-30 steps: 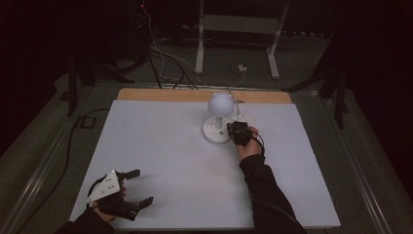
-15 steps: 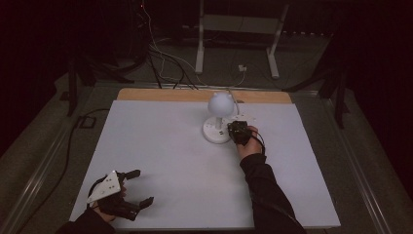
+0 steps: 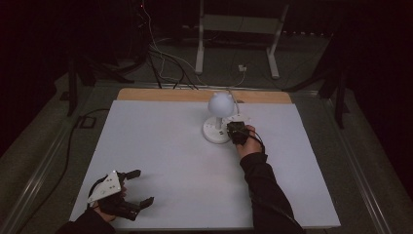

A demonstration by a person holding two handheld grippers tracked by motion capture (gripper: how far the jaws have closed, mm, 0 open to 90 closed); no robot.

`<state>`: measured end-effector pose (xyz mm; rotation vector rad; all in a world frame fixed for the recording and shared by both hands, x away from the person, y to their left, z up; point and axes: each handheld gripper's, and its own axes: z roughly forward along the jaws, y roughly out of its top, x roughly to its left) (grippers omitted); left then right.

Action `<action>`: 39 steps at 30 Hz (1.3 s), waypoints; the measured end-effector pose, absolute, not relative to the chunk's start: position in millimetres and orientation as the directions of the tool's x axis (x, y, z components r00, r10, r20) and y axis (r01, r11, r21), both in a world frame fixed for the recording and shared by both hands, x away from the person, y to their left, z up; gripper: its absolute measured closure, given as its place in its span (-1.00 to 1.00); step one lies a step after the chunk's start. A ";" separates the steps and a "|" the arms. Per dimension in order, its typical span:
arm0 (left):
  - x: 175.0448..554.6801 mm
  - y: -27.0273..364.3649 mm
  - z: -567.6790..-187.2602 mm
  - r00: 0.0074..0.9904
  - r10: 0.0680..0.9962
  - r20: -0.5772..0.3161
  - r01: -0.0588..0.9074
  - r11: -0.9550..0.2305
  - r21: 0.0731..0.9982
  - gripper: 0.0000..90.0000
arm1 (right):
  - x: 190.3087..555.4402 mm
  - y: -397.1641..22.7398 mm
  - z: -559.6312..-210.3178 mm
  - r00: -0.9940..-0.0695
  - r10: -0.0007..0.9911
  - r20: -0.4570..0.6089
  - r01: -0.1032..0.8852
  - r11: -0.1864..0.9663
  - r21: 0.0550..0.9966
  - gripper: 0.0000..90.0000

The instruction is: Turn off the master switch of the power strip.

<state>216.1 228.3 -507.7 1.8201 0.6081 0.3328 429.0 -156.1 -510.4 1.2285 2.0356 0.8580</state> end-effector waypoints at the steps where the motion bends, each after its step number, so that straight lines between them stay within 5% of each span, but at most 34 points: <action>1: 216.0 228.4 -507.6 0.827 0.558 -0.072 0.240 -0.235 0.942 -0.99 | 429.1 -156.2 -510.0 -0.384 0.910 -0.155 0.522 0.352 0.777 1.00; 27: 216.3 228.7 -507.5 0.827 0.557 -0.071 0.239 -0.235 0.942 -0.99 | 426.5 -155.2 -509.3 -0.357 0.925 -0.126 0.518 0.309 0.798 1.00; 31: 216.7 229.0 -507.4 0.827 0.557 -0.074 0.239 -0.231 0.943 -0.99 | 422.9 -162.9 -505.7 -0.325 0.944 -0.046 0.518 0.219 0.827 1.00; 39: 216.4 229.2 -506.9 0.829 0.556 -0.070 0.236 -0.233 0.943 -0.99 | 417.3 -165.1 -494.8 -0.371 0.928 -0.036 0.507 0.235 0.830 0.80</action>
